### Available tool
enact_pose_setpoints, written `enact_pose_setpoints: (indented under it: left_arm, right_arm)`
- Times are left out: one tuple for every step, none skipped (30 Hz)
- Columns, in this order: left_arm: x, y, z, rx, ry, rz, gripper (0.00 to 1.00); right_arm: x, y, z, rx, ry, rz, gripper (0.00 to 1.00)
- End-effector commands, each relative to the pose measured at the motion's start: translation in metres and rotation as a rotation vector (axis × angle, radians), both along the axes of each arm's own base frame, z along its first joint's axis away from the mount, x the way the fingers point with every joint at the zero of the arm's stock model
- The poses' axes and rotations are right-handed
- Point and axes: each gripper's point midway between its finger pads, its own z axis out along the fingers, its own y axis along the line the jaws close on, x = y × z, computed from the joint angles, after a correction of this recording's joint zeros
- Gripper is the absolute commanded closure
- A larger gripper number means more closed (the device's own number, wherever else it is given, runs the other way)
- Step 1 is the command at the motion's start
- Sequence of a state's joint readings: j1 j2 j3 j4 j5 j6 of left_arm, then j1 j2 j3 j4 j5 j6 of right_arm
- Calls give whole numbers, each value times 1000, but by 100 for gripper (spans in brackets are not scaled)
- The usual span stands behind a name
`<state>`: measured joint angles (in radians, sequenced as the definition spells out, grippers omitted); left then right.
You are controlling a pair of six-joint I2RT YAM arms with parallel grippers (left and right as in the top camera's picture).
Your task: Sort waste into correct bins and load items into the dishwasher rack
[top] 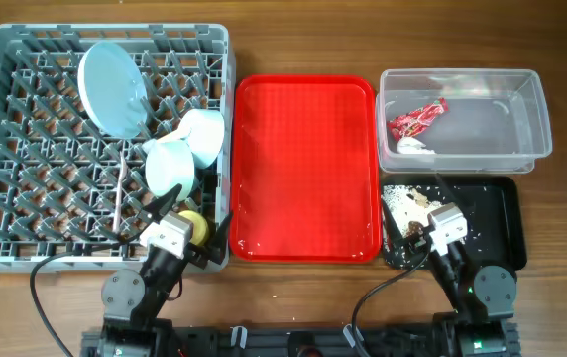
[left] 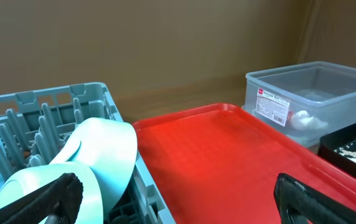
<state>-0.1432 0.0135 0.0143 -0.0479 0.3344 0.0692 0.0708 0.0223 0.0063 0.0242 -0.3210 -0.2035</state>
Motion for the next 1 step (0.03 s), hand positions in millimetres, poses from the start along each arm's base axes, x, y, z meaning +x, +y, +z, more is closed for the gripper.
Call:
enact_pose_setpoints:
  left_arm:
    - [0,1,-1,-3,-3,6,0]
  right_arm:
    - [-1,2,2,-5,-11,13,0]
